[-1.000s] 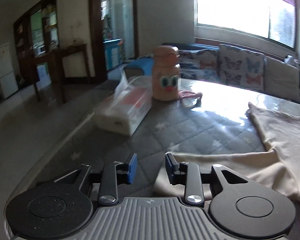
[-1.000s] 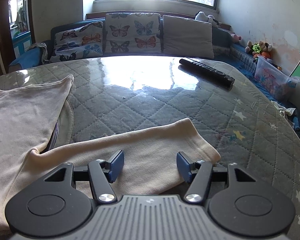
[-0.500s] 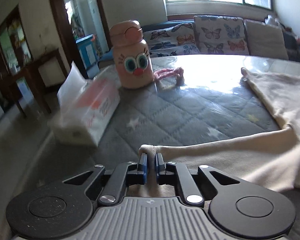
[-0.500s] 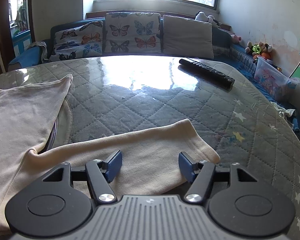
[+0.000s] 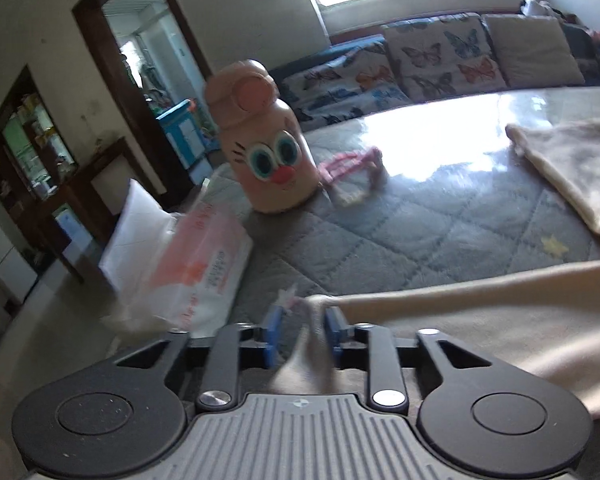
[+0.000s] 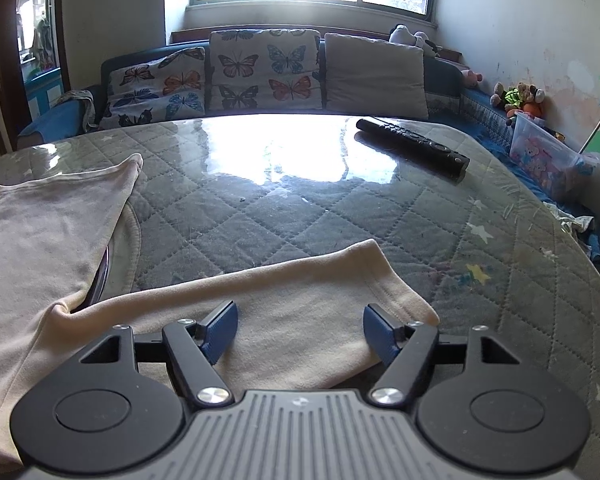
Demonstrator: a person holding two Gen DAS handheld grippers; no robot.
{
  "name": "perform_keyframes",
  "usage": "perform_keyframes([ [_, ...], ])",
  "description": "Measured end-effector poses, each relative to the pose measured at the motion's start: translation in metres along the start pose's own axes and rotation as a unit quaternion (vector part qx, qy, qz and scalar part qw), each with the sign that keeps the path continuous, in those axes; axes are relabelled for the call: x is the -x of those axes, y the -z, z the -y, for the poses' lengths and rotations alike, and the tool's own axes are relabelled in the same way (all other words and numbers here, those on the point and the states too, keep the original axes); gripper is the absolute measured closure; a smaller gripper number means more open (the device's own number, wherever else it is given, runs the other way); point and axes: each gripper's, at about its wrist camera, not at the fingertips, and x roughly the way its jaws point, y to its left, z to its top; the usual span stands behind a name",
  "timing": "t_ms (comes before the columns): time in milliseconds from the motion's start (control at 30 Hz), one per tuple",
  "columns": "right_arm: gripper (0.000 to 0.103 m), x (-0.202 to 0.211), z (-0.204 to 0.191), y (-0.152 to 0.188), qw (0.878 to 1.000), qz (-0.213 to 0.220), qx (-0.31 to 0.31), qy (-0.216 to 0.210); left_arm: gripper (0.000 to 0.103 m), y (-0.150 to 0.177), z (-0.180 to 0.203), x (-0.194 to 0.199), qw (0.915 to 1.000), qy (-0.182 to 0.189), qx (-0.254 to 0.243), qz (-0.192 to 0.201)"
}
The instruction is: Fold clothes
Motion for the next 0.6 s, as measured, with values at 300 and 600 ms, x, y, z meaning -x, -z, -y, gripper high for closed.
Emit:
perform_keyframes([
  [300, 0.031, 0.014, -0.023, -0.006, 0.999, 0.017, 0.030, -0.023, 0.056, -0.030, 0.041, 0.054, 0.9883, 0.134, 0.042, 0.061],
  [600, 0.031, 0.009, -0.045, -0.002, 0.998, 0.012, 0.050, -0.048, 0.061, -0.044, 0.125, 0.038, 0.9716, 0.233, 0.019, 0.038],
])
